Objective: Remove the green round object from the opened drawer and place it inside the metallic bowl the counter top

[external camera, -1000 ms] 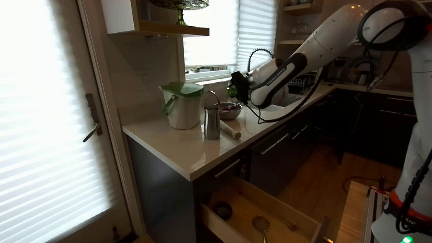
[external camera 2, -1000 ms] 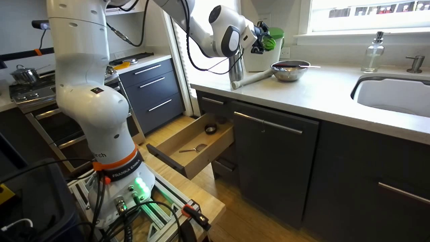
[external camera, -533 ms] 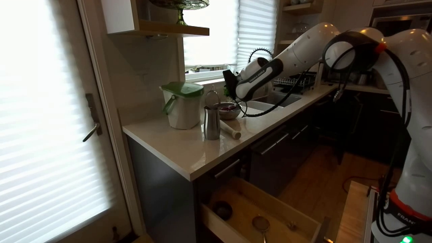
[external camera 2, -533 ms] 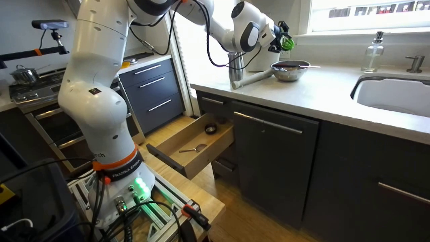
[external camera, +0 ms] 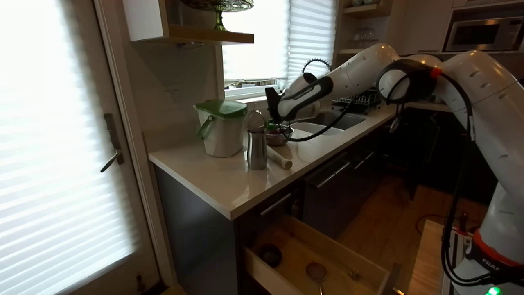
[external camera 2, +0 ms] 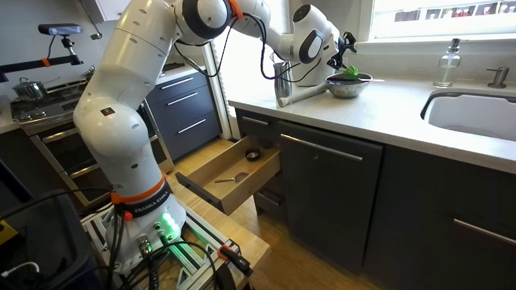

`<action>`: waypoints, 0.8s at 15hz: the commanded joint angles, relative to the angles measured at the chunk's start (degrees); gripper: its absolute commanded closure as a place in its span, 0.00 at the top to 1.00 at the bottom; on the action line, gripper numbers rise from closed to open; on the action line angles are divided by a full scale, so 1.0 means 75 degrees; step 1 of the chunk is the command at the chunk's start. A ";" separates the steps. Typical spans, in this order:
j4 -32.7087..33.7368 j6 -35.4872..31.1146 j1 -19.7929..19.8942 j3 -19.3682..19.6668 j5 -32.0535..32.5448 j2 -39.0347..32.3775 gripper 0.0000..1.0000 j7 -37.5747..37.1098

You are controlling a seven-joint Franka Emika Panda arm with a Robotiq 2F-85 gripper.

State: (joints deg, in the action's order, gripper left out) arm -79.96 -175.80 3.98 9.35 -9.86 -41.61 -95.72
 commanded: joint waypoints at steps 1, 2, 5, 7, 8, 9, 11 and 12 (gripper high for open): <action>0.0113 0.0181 -0.0165 0.0375 0.0031 0.0075 1.00 -0.0272; -0.0157 0.0056 -0.0331 0.0654 0.0114 0.0287 1.00 -0.0314; -0.1011 -0.0179 -0.0424 0.0998 0.0428 0.1118 1.00 0.0292; -0.1803 -0.0121 -0.0184 0.0755 0.0842 0.1961 1.00 0.1335; -0.2095 -0.0166 0.0060 0.0443 0.0954 0.2317 1.00 0.1890; -0.2392 -0.0243 0.0262 0.0182 0.0816 0.2649 1.00 0.2629; -0.3077 -0.0376 0.0828 -0.0547 0.0848 0.3419 1.00 0.3753; -0.3417 -0.0482 0.1165 -0.1002 0.0718 0.3772 1.00 0.4392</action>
State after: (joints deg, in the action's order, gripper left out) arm -94.27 -177.26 6.30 10.73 -4.58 -23.35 -74.01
